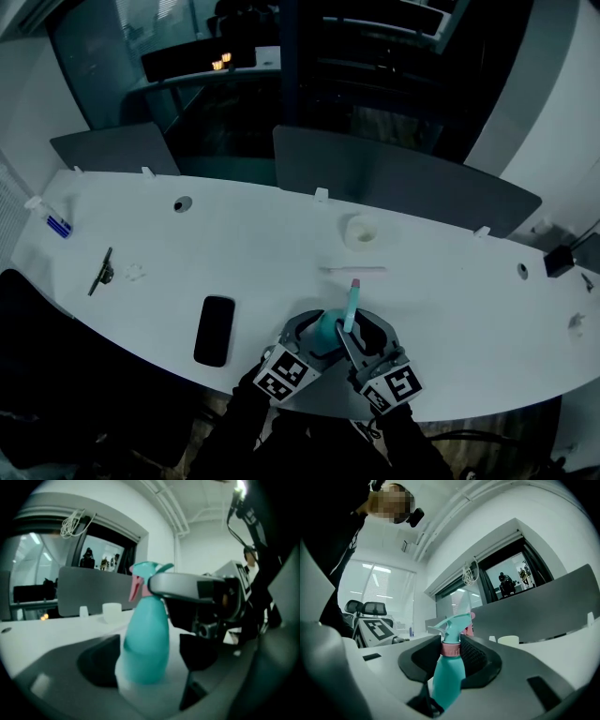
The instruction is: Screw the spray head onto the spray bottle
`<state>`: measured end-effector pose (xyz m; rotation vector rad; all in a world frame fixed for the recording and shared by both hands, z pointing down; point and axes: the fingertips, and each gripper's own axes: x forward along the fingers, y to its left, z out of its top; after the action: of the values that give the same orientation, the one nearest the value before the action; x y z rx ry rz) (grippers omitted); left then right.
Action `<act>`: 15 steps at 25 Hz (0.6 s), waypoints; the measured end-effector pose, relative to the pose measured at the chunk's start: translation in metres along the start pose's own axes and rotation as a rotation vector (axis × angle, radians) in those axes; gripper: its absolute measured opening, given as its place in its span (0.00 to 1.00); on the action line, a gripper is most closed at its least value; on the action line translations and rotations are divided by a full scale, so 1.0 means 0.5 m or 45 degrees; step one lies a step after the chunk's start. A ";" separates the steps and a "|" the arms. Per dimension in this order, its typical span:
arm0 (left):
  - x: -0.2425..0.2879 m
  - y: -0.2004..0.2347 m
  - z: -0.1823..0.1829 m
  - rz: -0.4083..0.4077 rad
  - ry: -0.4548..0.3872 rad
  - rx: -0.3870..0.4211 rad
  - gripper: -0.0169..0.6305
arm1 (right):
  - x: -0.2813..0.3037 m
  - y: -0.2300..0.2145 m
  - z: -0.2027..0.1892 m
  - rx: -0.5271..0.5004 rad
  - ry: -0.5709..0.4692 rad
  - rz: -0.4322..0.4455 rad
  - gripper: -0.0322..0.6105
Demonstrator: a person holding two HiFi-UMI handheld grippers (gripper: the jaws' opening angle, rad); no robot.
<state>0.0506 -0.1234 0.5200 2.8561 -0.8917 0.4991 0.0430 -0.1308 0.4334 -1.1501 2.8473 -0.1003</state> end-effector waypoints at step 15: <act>0.022 0.001 -0.013 -0.079 0.109 0.052 0.57 | 0.016 0.029 0.000 -0.110 0.050 0.060 0.25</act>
<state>0.0569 -0.1284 0.5300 2.8636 -0.7854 0.6343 0.0272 -0.1258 0.4318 -1.1076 2.9377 0.0026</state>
